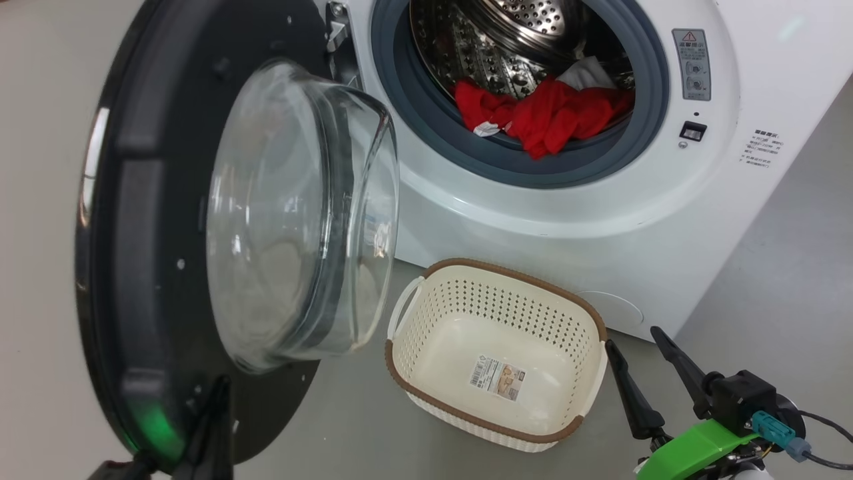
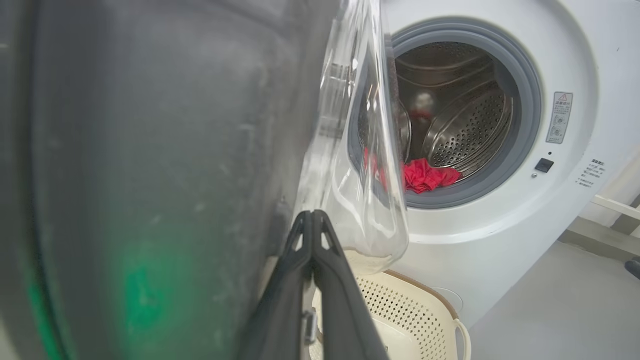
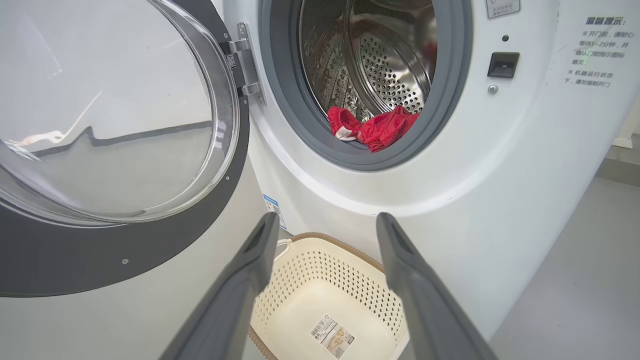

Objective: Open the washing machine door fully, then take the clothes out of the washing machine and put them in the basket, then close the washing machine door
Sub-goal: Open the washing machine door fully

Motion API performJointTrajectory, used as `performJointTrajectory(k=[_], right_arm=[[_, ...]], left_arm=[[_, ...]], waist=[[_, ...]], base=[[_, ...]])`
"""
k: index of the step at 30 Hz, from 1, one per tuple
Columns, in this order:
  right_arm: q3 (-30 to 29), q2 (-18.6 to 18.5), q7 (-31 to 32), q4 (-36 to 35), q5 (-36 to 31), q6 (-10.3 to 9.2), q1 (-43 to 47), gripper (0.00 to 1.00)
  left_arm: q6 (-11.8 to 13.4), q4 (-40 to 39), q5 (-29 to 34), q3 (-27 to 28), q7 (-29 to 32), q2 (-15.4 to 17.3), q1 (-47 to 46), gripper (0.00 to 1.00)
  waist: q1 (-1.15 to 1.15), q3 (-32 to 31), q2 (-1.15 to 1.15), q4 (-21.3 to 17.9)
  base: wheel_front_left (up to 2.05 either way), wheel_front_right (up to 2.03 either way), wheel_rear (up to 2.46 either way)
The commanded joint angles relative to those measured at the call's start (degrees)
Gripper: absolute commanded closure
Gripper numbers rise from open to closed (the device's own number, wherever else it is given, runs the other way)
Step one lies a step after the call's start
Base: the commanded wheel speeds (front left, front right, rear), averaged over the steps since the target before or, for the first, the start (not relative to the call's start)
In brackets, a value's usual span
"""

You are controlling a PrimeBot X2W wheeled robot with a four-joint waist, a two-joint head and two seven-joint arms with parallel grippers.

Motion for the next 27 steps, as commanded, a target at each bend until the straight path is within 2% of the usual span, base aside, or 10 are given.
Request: performJointTrajectory(k=[1, 10, 27], right_arm=[[1.13, -0.40, -0.53, -1.54, -0.78, 0.36, -2.23, 0.00], [1.23, -0.77, -0.54, -1.47, -0.99, 0.36, -2.62, 0.00], [2.52, -1.57, -0.54, -1.03, -1.30, 0.36, -4.43, 0.00]], left_arm=[[0.36, -0.61, -0.18, 3.99, -0.31, 1.88, -2.36, 1.00], [-0.20, 2.85, 0.73, 10.76, -0.31, 3.42, -5.22, 1.00], [-3.10, 13.09, 2.98, 23.02, -0.31, 7.09, -14.21, 1.00]], waist=[[0.00, 0.15, 0.00, -0.04], [0.00, 0.98, 0.00, -0.38], [0.00, 3.37, 0.00, -1.45]], base=[[0.00, 0.00, 0.00], [0.00, 0.00, 0.00], [0.00, 0.00, 0.00]])
